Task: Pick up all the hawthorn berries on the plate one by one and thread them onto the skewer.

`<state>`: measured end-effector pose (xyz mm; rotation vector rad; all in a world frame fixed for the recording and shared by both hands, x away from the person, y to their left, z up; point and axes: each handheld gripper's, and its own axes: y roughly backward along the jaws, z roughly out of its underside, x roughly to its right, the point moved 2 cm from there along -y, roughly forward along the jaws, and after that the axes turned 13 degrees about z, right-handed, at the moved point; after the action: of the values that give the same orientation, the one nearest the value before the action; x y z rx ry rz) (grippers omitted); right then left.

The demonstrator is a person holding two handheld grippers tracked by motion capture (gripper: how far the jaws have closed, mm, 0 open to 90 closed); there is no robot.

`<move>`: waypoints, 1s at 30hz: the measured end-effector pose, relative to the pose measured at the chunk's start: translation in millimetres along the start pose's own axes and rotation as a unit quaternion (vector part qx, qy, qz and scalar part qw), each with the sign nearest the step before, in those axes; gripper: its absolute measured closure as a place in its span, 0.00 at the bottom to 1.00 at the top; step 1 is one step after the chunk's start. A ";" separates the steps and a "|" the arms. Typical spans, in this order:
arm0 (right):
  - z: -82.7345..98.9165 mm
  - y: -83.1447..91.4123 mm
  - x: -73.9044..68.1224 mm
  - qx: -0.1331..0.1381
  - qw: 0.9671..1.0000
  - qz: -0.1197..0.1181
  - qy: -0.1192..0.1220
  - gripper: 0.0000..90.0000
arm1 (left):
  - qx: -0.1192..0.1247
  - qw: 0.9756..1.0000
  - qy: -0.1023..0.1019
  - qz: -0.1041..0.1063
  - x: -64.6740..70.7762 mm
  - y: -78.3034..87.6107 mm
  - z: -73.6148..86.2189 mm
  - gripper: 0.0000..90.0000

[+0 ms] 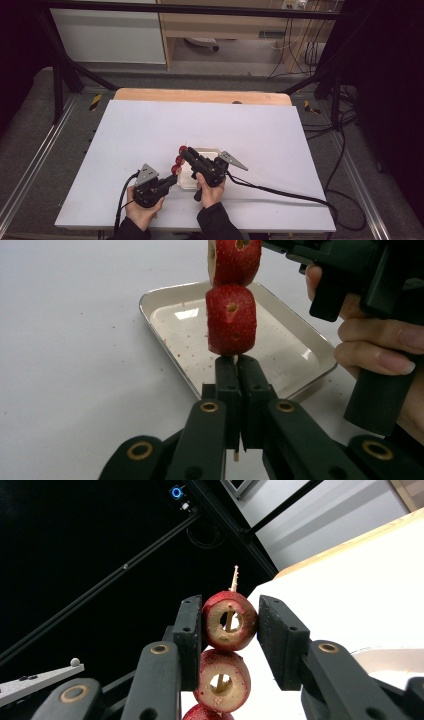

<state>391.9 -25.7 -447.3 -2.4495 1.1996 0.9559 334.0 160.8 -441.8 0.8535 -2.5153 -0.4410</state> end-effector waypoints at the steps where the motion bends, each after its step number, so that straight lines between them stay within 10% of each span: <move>1: -0.2 0.0 -0.1 -0.001 1.000 0.002 0.001 0.70 | 0.000 1.000 -0.001 0.000 -0.8 0.4 0.2 0.98; 8: -8.7 4.0 -2.4 -0.027 0.998 0.021 0.061 0.50 | -0.007 1.000 -0.012 -0.004 -8.2 5.7 2.7 0.98; 13: -17.8 6.3 -1.2 -0.078 0.989 0.042 0.116 0.34 | -0.023 0.999 -0.030 -0.004 -11.6 7.4 4.5 0.98; 22: -28.5 14.3 8.2 -0.163 0.956 0.065 0.233 0.12 | -0.044 0.998 -0.039 -0.001 -16.4 12.3 7.0 0.98; 30: -36.7 35.3 31.7 -0.214 0.929 0.092 0.287 0.06 | -0.050 0.998 -0.037 0.002 -23.2 18.9 3.7 0.98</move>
<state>395.2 -84.9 -438.3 -3.1573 1.5534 0.5953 339.4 190.3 -443.9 0.8081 -2.5377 -0.6025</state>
